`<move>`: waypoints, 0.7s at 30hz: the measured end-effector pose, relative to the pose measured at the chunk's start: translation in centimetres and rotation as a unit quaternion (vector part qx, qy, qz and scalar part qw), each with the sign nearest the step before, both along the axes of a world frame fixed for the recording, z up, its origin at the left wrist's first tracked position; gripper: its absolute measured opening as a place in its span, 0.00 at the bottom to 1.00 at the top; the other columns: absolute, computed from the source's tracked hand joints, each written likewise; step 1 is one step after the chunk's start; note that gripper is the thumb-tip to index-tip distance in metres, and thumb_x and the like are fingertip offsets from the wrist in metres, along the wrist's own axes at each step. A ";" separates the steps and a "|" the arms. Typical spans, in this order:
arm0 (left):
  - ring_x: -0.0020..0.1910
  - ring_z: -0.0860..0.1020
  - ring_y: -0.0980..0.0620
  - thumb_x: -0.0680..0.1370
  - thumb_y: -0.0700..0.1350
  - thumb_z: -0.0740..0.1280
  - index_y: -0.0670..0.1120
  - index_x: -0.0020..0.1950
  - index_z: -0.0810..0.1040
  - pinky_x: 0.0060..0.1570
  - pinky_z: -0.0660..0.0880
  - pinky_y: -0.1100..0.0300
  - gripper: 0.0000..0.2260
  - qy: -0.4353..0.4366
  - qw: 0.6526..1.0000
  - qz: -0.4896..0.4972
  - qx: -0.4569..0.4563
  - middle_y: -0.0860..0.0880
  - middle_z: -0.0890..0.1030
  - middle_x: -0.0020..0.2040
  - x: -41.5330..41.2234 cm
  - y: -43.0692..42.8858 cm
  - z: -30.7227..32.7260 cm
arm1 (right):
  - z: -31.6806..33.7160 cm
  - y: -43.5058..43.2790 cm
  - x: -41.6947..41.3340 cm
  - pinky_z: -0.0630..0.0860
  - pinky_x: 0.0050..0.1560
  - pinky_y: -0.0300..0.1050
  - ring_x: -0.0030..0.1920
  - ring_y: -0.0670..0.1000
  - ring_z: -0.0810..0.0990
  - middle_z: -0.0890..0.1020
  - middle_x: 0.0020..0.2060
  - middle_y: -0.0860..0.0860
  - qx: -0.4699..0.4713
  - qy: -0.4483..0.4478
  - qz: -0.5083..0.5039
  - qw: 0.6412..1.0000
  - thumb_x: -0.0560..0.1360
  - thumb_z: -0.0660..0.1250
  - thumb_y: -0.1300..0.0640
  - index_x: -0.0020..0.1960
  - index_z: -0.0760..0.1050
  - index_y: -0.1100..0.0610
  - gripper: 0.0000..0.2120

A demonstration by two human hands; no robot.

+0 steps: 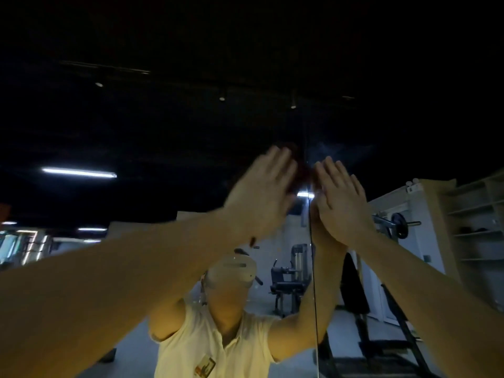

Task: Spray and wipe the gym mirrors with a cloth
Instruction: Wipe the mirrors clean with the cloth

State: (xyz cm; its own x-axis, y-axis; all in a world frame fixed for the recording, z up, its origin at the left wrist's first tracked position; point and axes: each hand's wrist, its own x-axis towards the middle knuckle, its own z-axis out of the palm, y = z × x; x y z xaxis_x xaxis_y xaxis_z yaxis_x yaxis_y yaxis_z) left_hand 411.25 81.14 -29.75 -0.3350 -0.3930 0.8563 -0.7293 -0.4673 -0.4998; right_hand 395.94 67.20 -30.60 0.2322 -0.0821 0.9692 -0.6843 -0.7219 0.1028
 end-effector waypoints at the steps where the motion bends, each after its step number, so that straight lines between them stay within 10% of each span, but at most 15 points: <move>1: 0.85 0.44 0.42 0.87 0.59 0.48 0.46 0.85 0.52 0.80 0.39 0.45 0.29 -0.048 0.998 -0.006 0.031 0.43 0.45 0.84 0.1 -0.6 -2.3 | 0.1 0.1 -0.1 0.42 0.82 0.54 0.83 0.48 0.39 0.43 0.84 0.48 0.000 -0.001 0.009 1.000 0.79 0.37 0.44 0.84 0.43 0.50 0.34; 4: 0.84 0.50 0.42 0.86 0.56 0.52 0.45 0.83 0.61 0.80 0.41 0.45 0.27 -0.131 0.986 -0.015 0.098 0.42 0.56 0.84 1.8 0.4 -6.1 | -0.1 0.3 -0.3 0.44 0.82 0.55 0.83 0.48 0.41 0.45 0.84 0.49 -0.003 -0.006 0.011 1.000 0.84 0.42 0.47 0.85 0.45 0.50 0.29; 7: 0.84 0.39 0.47 0.86 0.57 0.49 0.51 0.84 0.47 0.78 0.32 0.49 0.28 -0.141 0.980 0.016 0.141 0.47 0.43 0.85 4.5 2.9 -4.8 | -0.1 0.5 -0.3 0.42 0.82 0.53 0.83 0.48 0.41 0.44 0.84 0.49 0.001 -0.006 -0.001 1.000 0.86 0.44 0.50 0.84 0.44 0.51 0.28; 16: 0.84 0.52 0.37 0.86 0.57 0.44 0.39 0.84 0.54 0.82 0.52 0.41 0.32 0.172 0.972 -0.015 -0.161 0.36 0.54 0.84 12.5 9.8 1.9 | -0.1 0.4 0.8 0.41 0.82 0.54 0.83 0.48 0.40 0.44 0.84 0.49 0.011 -0.028 0.012 0.999 0.75 0.32 0.41 0.84 0.44 0.52 0.39; 21: 0.85 0.47 0.40 0.88 0.56 0.44 0.41 0.85 0.50 0.83 0.50 0.41 0.29 0.147 0.974 -0.053 -0.163 0.38 0.50 0.85 6.7 4.1 -1.6 | -0.4 1.0 1.1 0.41 0.82 0.56 0.83 0.49 0.41 0.45 0.84 0.50 0.023 -0.044 0.020 0.999 0.76 0.34 0.42 0.85 0.46 0.52 0.38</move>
